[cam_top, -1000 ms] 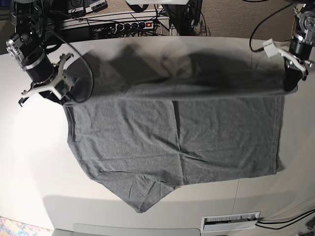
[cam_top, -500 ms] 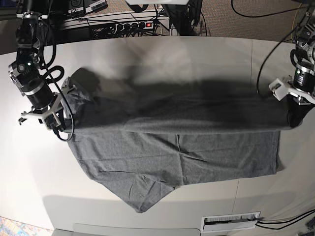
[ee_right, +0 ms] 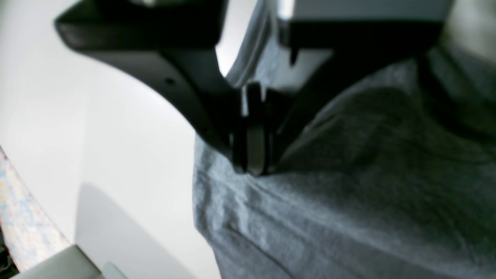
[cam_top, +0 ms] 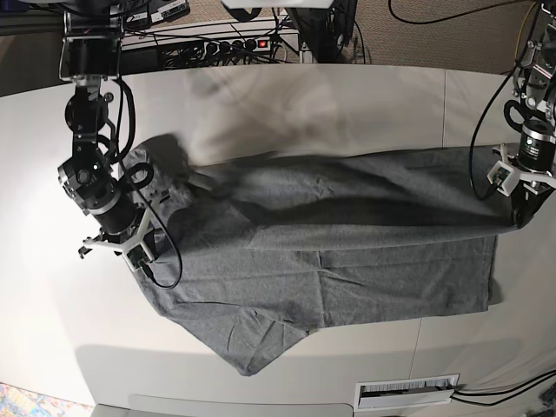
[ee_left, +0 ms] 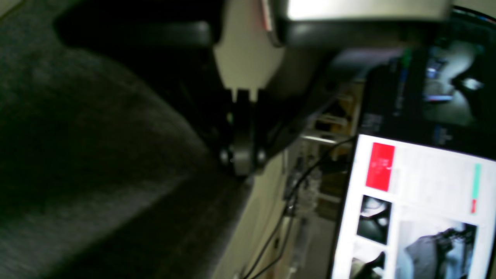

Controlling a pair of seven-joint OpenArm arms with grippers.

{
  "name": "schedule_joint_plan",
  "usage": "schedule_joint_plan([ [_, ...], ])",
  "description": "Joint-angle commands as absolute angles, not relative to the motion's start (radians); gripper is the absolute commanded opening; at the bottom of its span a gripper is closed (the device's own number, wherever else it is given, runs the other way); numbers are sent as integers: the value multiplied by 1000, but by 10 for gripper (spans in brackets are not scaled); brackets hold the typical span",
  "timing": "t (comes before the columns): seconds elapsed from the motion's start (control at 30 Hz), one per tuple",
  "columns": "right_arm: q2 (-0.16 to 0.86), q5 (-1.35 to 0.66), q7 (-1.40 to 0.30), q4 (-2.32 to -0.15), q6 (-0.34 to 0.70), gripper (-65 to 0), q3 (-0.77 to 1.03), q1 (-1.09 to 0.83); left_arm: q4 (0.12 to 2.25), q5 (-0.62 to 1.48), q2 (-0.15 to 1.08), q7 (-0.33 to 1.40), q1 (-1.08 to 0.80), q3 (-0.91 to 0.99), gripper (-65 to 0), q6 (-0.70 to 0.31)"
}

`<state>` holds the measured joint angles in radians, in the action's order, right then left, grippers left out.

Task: Fold the T-shirt properly
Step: 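Lift the held edge and fold it over onto the shirt body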

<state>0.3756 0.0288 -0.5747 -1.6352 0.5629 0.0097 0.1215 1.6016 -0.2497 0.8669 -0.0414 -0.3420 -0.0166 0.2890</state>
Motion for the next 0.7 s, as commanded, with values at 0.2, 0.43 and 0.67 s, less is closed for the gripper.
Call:
schedule_joint_plan([
  [0.2, 388, 71, -542, -1547, 547, -650, 18, 215, 1557, -159, 889, -87, -253, -4, -650, 170],
  [0.43, 388, 124, -542, -1547, 546, -459, 18, 216, 1557, -125, 889, -86, -234, -4, -462, -27],
  [0.67, 384, 15, -551, -1547, 546, -459, 17, 216, 1557, -47, 889, -86, -238, -4, -465, -113],
])
